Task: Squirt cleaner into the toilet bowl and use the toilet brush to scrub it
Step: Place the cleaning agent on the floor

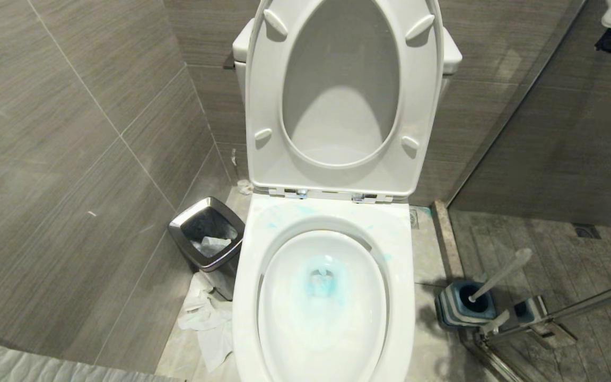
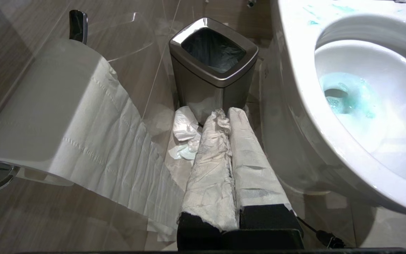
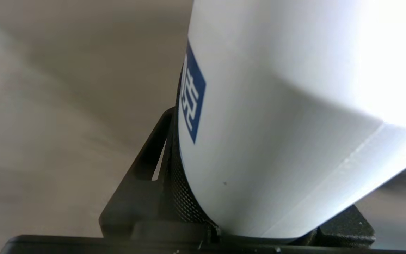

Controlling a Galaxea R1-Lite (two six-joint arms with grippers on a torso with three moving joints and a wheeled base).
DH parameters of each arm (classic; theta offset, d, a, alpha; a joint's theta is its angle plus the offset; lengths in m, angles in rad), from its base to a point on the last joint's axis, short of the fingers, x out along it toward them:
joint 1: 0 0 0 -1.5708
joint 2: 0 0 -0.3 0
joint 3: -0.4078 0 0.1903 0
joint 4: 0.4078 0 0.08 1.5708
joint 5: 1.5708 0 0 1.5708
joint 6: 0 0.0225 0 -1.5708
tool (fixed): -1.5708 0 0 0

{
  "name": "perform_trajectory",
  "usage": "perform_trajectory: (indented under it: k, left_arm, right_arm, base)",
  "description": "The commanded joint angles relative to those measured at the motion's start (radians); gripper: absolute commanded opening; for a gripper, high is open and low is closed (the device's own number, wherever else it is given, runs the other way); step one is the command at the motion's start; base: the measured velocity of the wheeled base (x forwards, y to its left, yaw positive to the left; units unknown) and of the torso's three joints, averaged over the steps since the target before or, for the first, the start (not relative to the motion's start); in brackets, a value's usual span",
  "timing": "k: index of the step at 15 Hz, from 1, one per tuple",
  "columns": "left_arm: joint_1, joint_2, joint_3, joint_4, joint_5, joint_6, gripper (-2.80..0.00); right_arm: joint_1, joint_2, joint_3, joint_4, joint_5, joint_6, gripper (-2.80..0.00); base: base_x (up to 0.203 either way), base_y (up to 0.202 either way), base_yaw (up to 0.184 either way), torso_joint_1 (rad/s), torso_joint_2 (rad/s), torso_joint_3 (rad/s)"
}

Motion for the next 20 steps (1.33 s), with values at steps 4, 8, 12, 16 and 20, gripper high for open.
perform_trajectory:
  k: [4,8,12,16,20]
  left_arm:
    - [0.001,0.0,0.008,0.0,0.0,0.0,-2.8]
    - [0.001,0.0,0.008,0.0,0.002,0.0,-2.8]
    - [0.001,0.0,0.008,0.0,0.0,0.0,-2.8]
    - [0.001,0.0,0.008,0.0,0.001,0.0,-2.8]
    - [0.001,0.0,0.008,0.0,0.001,0.0,-2.8]
  right_arm:
    - [-0.05,-0.036,-0.028,0.305,0.344,0.896,-2.8]
    - [-0.072,-0.033,0.007,0.157,0.382,1.134,-2.8]
    - [-0.149,0.014,0.083,0.148,0.364,1.195,-2.8]
    - [-0.157,0.094,0.077,0.209,0.251,1.249,-2.8]
    - [-0.162,0.108,0.06,0.337,0.229,1.246,-2.8]
  base:
    - [0.0,0.0,0.0,0.0,0.0,0.0]
    - [0.0,0.0,0.0,0.0,0.0,0.0]
    - [0.0,0.0,0.0,0.0,0.0,0.0]
    - [0.0,0.0,0.0,0.0,0.0,0.0]
    - [0.0,0.0,0.0,0.0,0.0,0.0]
